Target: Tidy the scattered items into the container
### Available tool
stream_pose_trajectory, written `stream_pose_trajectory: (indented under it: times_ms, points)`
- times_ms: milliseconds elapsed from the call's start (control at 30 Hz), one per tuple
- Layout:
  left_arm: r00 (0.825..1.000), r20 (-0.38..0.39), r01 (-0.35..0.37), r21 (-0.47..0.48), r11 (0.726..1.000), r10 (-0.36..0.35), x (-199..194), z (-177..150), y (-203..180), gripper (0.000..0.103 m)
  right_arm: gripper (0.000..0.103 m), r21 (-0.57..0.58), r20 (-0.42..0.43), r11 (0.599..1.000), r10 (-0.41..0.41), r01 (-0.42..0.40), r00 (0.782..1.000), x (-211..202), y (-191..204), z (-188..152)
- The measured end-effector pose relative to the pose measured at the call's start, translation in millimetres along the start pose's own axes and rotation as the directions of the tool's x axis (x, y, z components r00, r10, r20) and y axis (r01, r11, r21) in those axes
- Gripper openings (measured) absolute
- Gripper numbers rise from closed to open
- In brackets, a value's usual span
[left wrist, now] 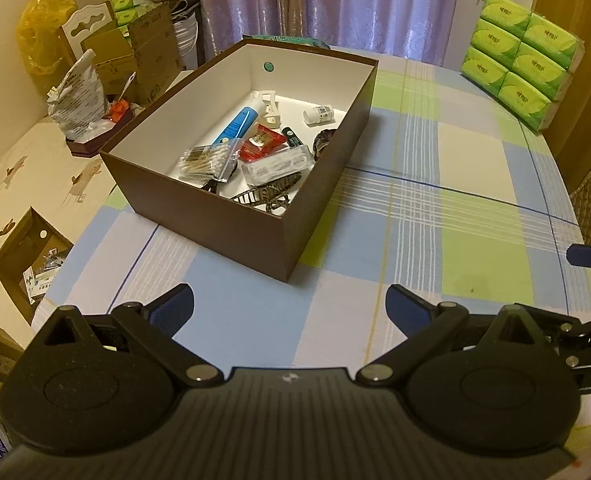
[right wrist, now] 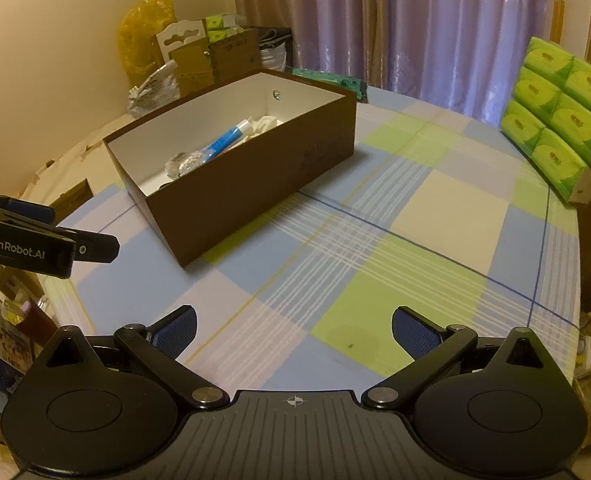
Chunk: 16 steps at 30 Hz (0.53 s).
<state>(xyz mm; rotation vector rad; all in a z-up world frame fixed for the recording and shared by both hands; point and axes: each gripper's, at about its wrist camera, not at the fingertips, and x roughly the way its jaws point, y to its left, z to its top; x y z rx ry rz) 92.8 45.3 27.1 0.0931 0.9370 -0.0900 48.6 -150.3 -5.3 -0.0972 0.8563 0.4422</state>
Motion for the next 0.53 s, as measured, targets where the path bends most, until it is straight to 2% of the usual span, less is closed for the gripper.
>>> stream_pose_trajectory:
  times_ms: [533]
  points:
    - [1.0, 0.001, -0.027, -0.019, 0.999, 0.027, -1, -3, -16, 0.101, 0.101, 0.01, -0.018, 1.0, 0.0, 0.0, 1.0, -4, -25, -11]
